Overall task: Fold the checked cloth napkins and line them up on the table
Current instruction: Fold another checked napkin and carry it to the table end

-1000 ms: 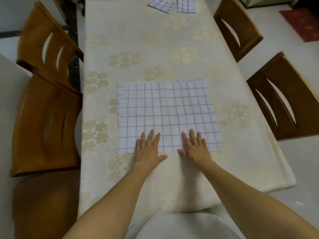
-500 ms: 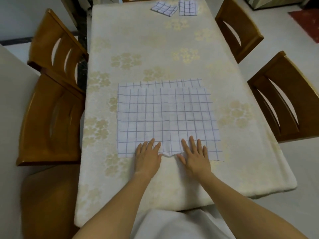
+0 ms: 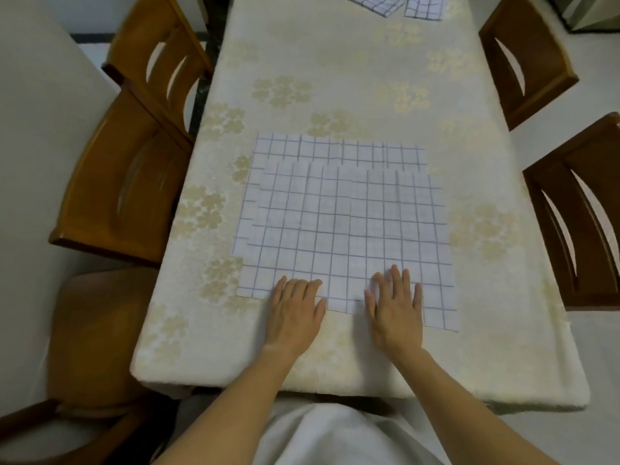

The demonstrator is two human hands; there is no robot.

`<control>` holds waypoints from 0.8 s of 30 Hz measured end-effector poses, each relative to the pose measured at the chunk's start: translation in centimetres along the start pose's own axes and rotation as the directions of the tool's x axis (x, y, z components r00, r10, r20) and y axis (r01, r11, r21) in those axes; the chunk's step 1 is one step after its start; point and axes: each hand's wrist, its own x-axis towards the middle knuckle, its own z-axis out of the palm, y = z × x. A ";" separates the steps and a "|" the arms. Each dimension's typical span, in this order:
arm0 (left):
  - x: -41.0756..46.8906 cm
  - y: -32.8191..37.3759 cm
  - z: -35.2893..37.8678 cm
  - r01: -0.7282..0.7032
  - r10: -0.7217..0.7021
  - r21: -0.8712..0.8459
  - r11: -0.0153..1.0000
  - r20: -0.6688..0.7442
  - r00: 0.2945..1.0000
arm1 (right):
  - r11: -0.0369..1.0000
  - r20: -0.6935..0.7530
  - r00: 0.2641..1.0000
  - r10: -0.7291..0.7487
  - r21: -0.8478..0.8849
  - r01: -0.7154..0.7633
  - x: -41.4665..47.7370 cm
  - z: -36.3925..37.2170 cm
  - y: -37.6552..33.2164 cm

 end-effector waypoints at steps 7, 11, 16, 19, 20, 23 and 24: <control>11.8 1.5 -0.1 0.049 -0.053 0.045 0.998 0.074 0.996 | 0.984 -0.019 0.988 -0.156 0.085 0.157 10.3 0.0 -5.5; 13.0 -0.2 1.8 0.070 -0.082 0.113 0.991 0.101 0.992 | 0.985 0.045 0.987 -0.155 -0.073 0.158 11.5 1.4 -2.4; 12.7 -0.5 1.6 0.216 -0.220 0.046 0.975 0.085 0.972 | 0.997 0.012 1.000 0.009 -0.076 -0.008 11.1 -0.3 2.8; 14.7 -0.9 0.4 0.194 -0.195 0.025 0.981 0.037 0.980 | 0.999 -0.053 0.998 0.033 -0.036 -0.035 13.0 -1.8 3.2; 16.2 -0.9 0.0 0.163 -0.164 0.010 0.987 0.018 0.986 | 0.999 -0.088 0.996 0.005 -0.036 -0.009 14.3 -2.3 2.3; 21.4 0.2 -0.9 0.087 -0.087 0.029 0.996 0.021 0.996 | 0.988 -0.120 0.981 -0.154 -0.020 0.153 19.2 -3.0 -1.9; 22.9 0.3 -0.9 0.087 -0.089 0.043 0.995 0.049 0.995 | 0.983 -0.088 0.979 -0.184 -0.011 0.184 20.6 -3.0 -3.0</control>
